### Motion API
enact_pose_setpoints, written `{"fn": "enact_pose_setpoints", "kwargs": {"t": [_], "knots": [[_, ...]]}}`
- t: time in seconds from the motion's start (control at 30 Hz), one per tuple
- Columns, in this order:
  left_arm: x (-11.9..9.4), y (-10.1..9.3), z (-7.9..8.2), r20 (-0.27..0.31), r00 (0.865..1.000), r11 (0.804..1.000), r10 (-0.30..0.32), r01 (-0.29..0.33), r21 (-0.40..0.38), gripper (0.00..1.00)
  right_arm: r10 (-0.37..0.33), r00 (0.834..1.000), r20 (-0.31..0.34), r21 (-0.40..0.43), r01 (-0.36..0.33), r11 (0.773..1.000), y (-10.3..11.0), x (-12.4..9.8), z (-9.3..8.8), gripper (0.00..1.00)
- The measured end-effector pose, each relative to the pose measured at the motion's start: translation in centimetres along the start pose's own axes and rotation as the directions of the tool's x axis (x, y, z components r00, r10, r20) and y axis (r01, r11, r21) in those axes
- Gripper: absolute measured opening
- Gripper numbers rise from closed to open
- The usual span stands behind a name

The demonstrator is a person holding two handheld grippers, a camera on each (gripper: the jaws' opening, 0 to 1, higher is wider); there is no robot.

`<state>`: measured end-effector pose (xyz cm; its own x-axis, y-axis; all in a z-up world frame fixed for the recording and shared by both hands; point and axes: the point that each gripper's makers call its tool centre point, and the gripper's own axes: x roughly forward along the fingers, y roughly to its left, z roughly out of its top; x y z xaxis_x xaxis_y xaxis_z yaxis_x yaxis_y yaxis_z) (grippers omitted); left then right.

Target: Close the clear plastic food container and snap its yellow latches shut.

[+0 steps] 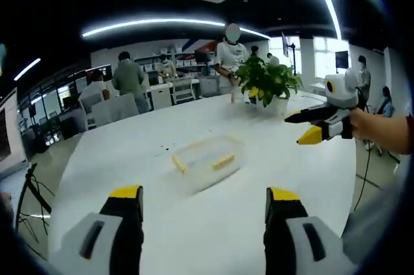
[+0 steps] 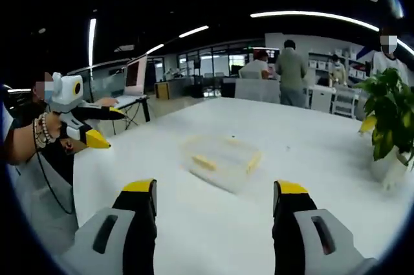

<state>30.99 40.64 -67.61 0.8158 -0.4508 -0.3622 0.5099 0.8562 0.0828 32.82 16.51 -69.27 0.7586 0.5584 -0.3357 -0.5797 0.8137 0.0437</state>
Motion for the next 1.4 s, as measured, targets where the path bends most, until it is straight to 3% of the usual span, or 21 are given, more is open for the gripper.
{"fn": "enact_pose_setpoints", "kwargs": {"t": [0.23,0.37,0.47,0.67,0.77,0.9,1.07,1.23,1.33,1.4], "knots": [[-5.0,0.1,-2.6,-0.019,1.0,1.0,0.02,-0.02,-0.014,0.73,-0.039,0.999,0.029,0.018,0.038,0.999,2.7,-3.4,-0.3,0.7],[-7.1,-0.4,-4.3,-0.051,0.999,1.0,-0.007,0.007,-0.005,0.73,-0.032,0.999,0.025,0.049,0.031,0.998,4.3,-5.1,-1.7,0.69],[-8.6,0.0,-5.4,-0.067,0.998,0.999,0.01,-0.007,0.039,0.73,-0.049,0.999,-0.012,0.039,0.049,0.998,5.3,-6.7,-3.4,0.68],[-11.0,0.9,-7.4,-0.092,0.995,0.998,0.039,-0.035,0.047,0.72,-0.07,0.997,-0.026,0.088,0.072,0.993,6.8,-9.1,-5.4,0.68],[-11.7,0.9,-8.0,-0.093,0.995,0.999,0.028,-0.024,0.047,0.72,-0.088,0.995,-0.045,0.092,0.092,0.991,7.4,-10.0,-6.6,0.68],[-12.3,1.4,-10.2,-0.165,0.986,0.999,0.032,-0.026,0.037,0.71,-0.094,0.991,-0.091,0.089,0.102,0.991,8.0,-10.6,-8.3,0.67],[-12.7,1.6,-11.8,-0.158,0.987,1.0,0.022,-0.021,0.012,0.7,-0.106,0.988,-0.112,0.116,0.119,0.986,9.0,-10.7,-9.8,0.67],[-12.7,1.1,-14.0,-0.198,0.98,1.0,-0.008,0.008,-0.001,0.68,-0.105,0.984,-0.143,0.115,0.122,0.986,10.0,-10.2,-11.1,0.67],[-12.7,1.0,-14.2,-0.202,0.979,1.0,-0.017,0.014,-0.017,0.66,-0.089,0.981,-0.175,0.133,0.113,0.985,10.5,-9.9,-11.7,0.65],[-12.6,0.6,-14.2,-0.197,0.98,0.999,-0.038,0.033,-0.027,0.65,-0.106,0.983,-0.148,0.145,0.128,0.981,10.2,-10.0,-11.1,0.64]]}}
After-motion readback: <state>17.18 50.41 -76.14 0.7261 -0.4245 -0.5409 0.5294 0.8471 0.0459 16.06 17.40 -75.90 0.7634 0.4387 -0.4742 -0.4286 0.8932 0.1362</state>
